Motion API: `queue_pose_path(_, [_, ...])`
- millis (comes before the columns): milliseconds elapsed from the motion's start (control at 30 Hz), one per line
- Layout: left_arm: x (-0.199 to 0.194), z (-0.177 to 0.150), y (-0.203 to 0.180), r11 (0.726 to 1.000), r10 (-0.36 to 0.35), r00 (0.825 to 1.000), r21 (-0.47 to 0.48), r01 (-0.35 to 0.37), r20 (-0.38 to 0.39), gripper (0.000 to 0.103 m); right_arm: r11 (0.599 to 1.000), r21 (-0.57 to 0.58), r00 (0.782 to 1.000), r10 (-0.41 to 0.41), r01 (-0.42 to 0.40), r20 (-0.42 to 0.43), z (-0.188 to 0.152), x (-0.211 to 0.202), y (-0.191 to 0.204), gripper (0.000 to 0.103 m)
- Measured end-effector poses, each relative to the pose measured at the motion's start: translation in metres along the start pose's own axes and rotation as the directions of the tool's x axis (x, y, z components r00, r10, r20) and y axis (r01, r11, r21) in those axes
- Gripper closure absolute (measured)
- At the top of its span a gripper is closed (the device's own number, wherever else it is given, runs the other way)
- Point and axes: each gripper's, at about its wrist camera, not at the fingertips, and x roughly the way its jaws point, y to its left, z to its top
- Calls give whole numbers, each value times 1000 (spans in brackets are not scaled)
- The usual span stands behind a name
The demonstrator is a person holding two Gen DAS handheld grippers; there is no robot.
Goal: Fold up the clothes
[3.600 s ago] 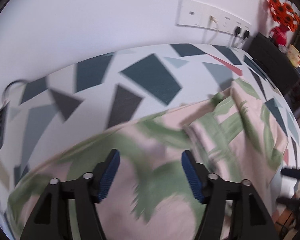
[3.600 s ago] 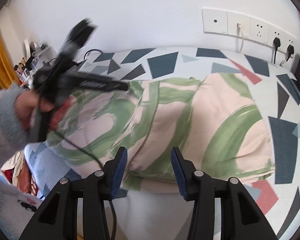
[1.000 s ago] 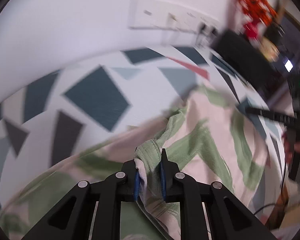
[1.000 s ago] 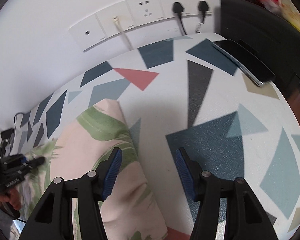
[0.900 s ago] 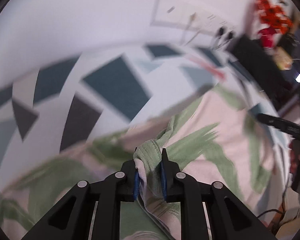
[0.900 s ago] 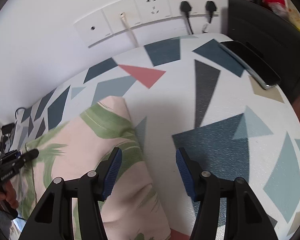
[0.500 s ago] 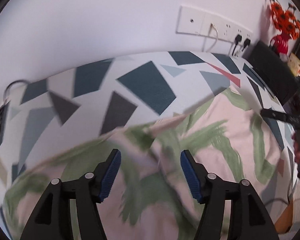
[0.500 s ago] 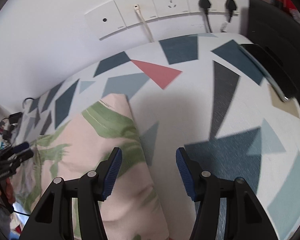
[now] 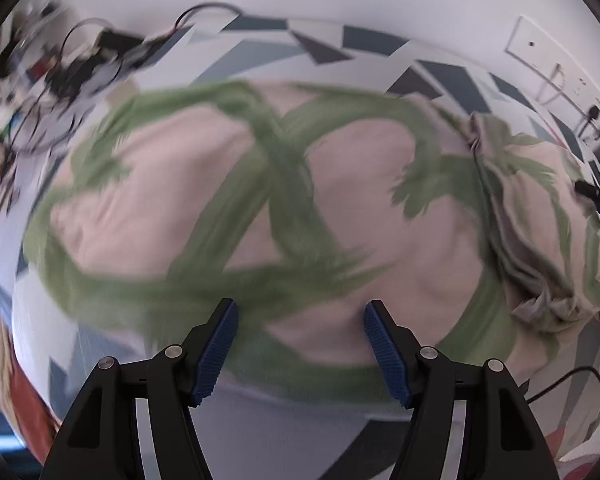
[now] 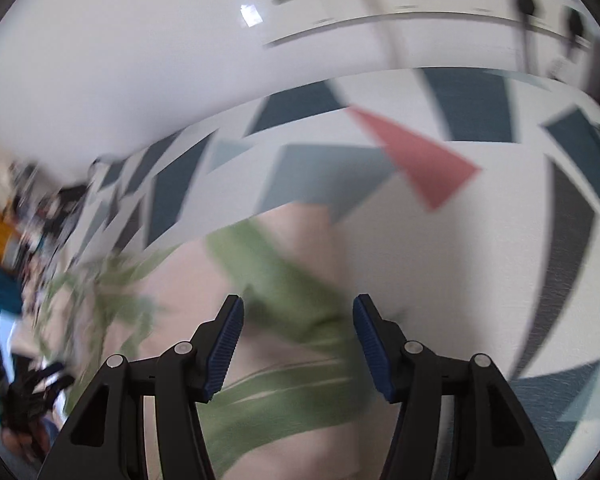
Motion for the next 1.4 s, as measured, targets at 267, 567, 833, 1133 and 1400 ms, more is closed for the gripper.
queue_pose_path(267, [1, 1, -31, 1000, 15, 1000, 21, -16, 7, 37, 998, 47, 998, -46, 44, 47, -10, -16, -24, 95])
queue_pose_path(567, [9, 18, -121, 977, -96, 995, 192, 92, 12, 29, 975, 151, 978, -180, 163, 104, -42, -79, -112, 95])
queue_pose_path(833, [14, 38, -182, 941, -130, 991, 318, 118, 16, 28, 925, 304, 952, -277, 227, 133, -84, -125, -181, 93])
queue_pose_path(1133, [-7, 59, -130, 961, -89, 991, 271, 60, 97, 28, 932, 346, 944, -205, 109, 257, -100, -168, -166, 41])
queue_pose_path(1400, [12, 93, -87, 953, -34, 992, 303, -5, 123, 28, 854, 513, 952, -222, 87, 209, -149, -167, -167, 41])
